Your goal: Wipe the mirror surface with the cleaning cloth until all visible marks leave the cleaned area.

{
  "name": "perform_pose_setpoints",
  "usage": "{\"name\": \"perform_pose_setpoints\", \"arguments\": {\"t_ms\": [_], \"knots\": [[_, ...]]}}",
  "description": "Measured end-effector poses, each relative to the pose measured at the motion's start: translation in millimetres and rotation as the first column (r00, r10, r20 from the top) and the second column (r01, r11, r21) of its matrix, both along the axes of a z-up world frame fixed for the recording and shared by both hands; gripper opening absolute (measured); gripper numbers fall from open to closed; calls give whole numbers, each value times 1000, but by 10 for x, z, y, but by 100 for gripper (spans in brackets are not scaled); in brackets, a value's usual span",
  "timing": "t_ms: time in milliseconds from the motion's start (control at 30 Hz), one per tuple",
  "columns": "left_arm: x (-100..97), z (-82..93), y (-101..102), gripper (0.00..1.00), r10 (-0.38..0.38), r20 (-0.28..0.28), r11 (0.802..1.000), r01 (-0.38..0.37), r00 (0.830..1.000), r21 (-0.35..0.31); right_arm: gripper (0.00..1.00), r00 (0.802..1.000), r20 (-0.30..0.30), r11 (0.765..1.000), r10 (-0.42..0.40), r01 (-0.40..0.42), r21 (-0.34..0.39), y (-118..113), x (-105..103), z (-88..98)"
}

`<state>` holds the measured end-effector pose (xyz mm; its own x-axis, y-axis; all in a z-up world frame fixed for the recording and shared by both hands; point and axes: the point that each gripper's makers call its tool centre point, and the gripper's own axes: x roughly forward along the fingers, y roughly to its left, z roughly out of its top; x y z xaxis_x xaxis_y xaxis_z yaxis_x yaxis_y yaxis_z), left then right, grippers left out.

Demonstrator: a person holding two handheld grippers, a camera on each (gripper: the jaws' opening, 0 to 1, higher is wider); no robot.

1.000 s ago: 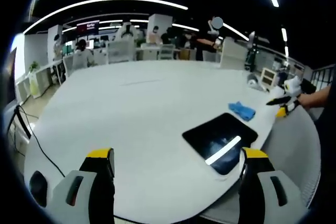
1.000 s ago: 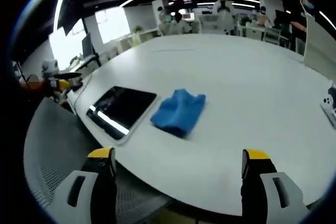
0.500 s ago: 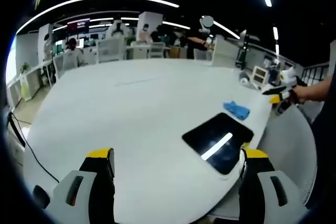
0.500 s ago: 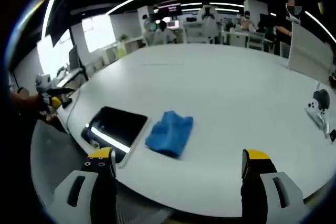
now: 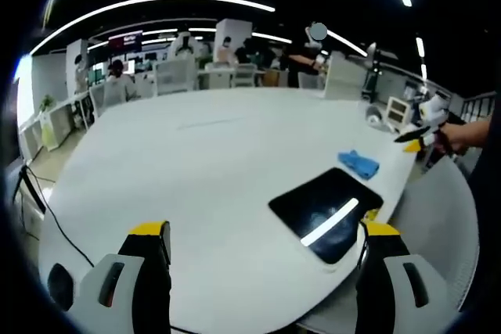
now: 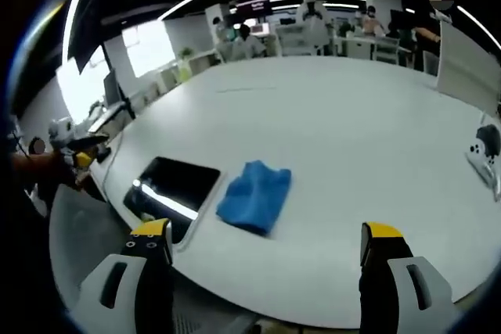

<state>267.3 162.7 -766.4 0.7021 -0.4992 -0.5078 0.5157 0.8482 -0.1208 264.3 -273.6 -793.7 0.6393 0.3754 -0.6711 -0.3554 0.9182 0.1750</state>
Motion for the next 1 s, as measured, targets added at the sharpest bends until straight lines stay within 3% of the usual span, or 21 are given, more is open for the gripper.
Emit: {"name": "perform_pose_setpoints", "arguments": {"t_ms": [233,267,367,433,533,733,1000], "knots": [[72,-8,-70,100,24,-2,1000,-24,1000,-20,100,996,-22,997,-82,82,-9,-121,217,332],[91,16,-94,100,18,-12,1000,-18,1000,-25,100,993,-53,994,-106,106,-9,-121,225,413],[127,130,-215,100,-39,31,999,39,999,-26,100,992,-66,994,-106,105,-8,-38,333,581],[118,87,-238,100,-65,23,998,65,998,-7,100,991,-123,995,-55,45,-84,-11,340,533],[120,50,-229,100,-77,21,997,77,997,4,100,991,-120,996,-58,50,-69,76,463,556],[117,66,-150,100,-68,32,998,68,997,16,97,978,-206,994,-39,18,-104,193,572,413],[43,12,-168,100,-92,16,996,92,996,22,97,977,-212,993,-12,-14,-120,441,756,360]]}}
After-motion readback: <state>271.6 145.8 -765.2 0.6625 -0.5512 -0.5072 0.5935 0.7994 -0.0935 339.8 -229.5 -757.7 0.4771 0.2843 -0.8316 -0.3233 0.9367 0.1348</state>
